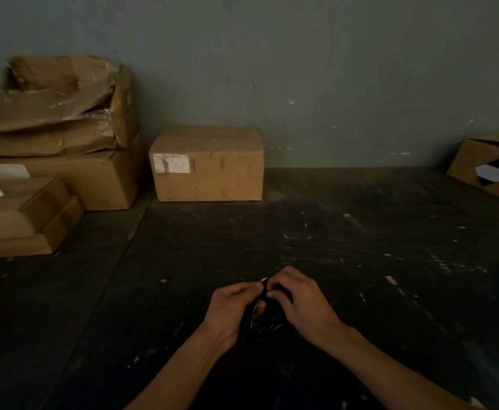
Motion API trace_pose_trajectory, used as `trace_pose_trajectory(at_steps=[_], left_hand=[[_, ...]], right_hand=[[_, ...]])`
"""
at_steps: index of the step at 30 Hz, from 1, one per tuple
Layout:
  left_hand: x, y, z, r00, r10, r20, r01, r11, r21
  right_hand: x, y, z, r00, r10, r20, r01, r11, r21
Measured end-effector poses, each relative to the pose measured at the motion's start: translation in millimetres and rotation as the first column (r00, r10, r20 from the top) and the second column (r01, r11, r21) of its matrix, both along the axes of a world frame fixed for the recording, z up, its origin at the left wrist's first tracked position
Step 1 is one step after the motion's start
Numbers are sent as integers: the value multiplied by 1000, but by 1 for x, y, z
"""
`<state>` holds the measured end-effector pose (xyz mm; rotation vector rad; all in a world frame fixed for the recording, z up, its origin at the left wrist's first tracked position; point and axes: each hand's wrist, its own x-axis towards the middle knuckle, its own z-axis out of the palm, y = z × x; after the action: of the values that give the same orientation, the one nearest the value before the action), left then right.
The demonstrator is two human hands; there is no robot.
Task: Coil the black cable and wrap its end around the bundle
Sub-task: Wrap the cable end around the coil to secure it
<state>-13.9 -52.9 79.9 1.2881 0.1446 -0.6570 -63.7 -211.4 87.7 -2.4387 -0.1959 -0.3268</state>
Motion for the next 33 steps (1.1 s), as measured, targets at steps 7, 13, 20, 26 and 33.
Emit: trace_pose_trajectory(at_steps=[7,13,20,26,33], left_hand=[[14,-1,2,973,231,-7,-231,972,-35],[8,0,11,938,191,288,-212,976,45],[5,-3,18,836,73,544,-161,980,117],[10,0,9,833,93,546,-161,984,78],[20,2,7,868,328,373,-323,943,-78]], right_hand=[[-9,2,6,989,135,65,-129,988,-86],[-7,12,17,937,30,-349,172,829,532],[2,16,29,847,69,-527,415,534,737],[2,16,28,863,-83,-499,455,559,693],[-2,15,22,721,24,-692,577,530,621]])
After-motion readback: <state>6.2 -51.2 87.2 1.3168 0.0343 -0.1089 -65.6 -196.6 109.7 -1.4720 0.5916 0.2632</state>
